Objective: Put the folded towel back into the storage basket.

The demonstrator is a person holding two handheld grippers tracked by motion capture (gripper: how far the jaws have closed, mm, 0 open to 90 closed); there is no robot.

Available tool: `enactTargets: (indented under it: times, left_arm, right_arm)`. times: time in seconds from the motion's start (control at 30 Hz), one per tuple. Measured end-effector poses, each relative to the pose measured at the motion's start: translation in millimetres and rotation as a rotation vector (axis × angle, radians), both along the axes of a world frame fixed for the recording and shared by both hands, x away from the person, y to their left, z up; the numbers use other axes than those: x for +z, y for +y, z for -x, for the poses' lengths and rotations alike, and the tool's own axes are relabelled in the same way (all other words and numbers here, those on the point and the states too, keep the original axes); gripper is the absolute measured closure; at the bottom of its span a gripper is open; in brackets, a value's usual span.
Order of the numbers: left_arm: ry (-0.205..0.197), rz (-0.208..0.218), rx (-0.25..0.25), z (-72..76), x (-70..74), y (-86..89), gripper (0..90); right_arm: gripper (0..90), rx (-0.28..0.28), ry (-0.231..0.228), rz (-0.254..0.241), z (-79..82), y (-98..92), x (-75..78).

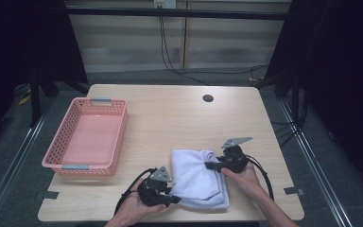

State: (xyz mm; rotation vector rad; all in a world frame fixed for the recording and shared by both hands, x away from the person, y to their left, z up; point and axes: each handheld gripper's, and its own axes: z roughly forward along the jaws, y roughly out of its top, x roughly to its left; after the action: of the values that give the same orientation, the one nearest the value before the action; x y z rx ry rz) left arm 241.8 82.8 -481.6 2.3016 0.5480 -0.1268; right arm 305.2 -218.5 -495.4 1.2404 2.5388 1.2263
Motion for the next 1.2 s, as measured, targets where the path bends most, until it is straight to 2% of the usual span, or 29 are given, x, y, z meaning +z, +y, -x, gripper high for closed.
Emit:
enactTargets:
  times: [0.03, 0.07, 0.17, 0.23, 0.33, 0.4, 0.47, 0.5, 0.57, 0.9, 1.2]
  left_arm:
    - [0.025, 0.031, 0.000, -1.7, 0.5, 1.4, 66.5]
    - [0.025, 0.031, 0.000, -1.7, 0.5, 1.4, 66.6]
    - [0.024, 0.050, 0.024, -4.3, 4.9, 3.1, 67.2]
    - [0.017, 0.061, 0.020, -7.2, 10.4, 4.8, 67.5]
    - [0.023, 0.100, 0.037, -10.1, 15.8, 5.6, 67.9]
    - [0.015, 0.101, 0.032, -13.0, 20.7, 6.9, 67.9]
    - [0.008, 0.116, 0.036, -14.8, 25.1, 8.7, 68.1]
    - [-0.004, 0.134, 0.038, -16.3, 29.8, 10.4, 68.1]
    - [-0.012, 0.146, 0.045, -18.2, 34.8, 12.5, 68.1]
    - [-0.063, 0.173, 0.085, -25.8, 52.5, 20.5, 67.9]
    - [-0.072, 0.205, 0.088, -29.4, 63.6, 19.4, 68.0]
  right_arm:
    - [66.9, -0.001, 0.014, -0.024, -2.8, -1.1, 2.2]
    - [66.9, -0.001, 0.014, -0.024, -2.8, -1.1, 2.2]
    - [67.5, -0.009, 0.011, -0.084, -12.5, -5.3, 12.5]
    - [67.8, -0.003, 0.009, -0.087, -15.6, -4.7, 16.7]
    - [68.0, -0.008, 0.004, -0.094, -18.8, -4.6, 20.5]
    - [68.0, -0.011, 0.001, -0.103, -22.0, -4.2, 23.5]
    - [68.1, -0.008, -0.003, -0.095, -25.7, -2.2, 26.9]
    - [68.1, -0.007, -0.006, -0.099, -29.1, -0.2, 30.6]
    - [68.1, -0.005, -0.012, -0.108, -31.9, 1.1, 34.2]
    - [68.5, -0.004, -0.047, -0.123, -43.0, 4.9, 53.0]
    - [68.6, -0.002, -0.056, -0.142, -49.4, 2.8, 68.8]
